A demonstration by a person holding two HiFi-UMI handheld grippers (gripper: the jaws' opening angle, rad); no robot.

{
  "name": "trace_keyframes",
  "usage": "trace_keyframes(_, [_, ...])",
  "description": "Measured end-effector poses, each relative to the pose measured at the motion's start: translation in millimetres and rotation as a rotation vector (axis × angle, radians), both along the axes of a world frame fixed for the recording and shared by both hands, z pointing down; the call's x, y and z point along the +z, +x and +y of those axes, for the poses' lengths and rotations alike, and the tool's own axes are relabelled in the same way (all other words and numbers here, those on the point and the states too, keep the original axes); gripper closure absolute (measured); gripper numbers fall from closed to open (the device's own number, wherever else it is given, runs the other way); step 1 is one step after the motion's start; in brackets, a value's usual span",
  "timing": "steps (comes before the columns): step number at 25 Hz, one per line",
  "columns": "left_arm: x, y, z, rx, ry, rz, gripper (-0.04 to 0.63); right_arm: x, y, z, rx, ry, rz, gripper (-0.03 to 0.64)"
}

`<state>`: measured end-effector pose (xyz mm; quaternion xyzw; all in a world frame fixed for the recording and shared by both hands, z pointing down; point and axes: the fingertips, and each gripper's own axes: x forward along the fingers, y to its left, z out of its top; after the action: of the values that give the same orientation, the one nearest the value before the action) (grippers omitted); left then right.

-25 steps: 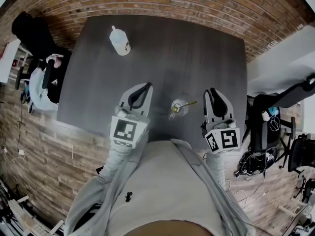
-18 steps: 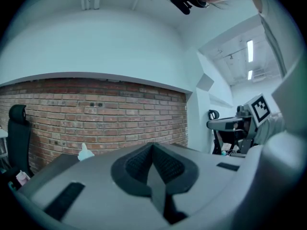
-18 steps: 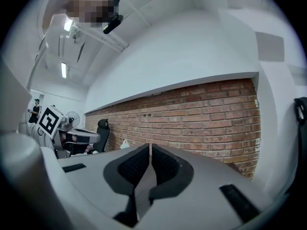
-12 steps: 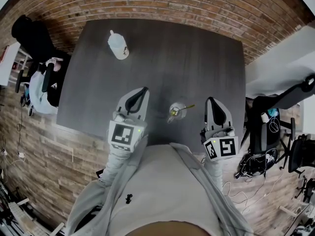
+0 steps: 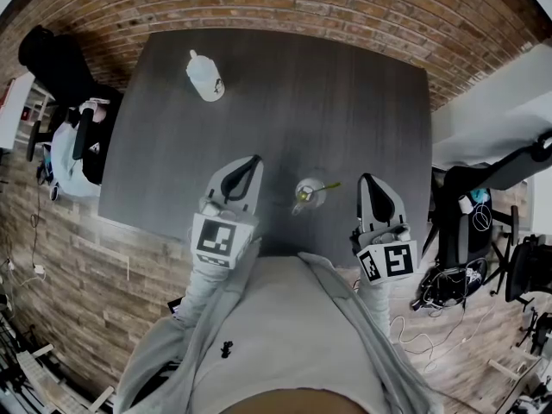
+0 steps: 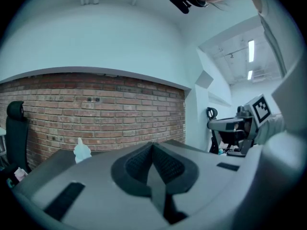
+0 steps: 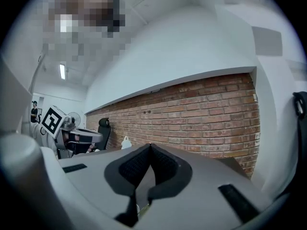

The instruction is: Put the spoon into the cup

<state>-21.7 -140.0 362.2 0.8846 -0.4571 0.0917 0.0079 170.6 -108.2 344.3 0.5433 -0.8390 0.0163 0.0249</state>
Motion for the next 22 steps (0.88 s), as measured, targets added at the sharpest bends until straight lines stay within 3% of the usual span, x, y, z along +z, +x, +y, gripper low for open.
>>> trace_keyframes(22, [6,8,11,0.028,-0.014,-0.006,0.575,12,5,9,0.023,-0.035,-0.001,0.6])
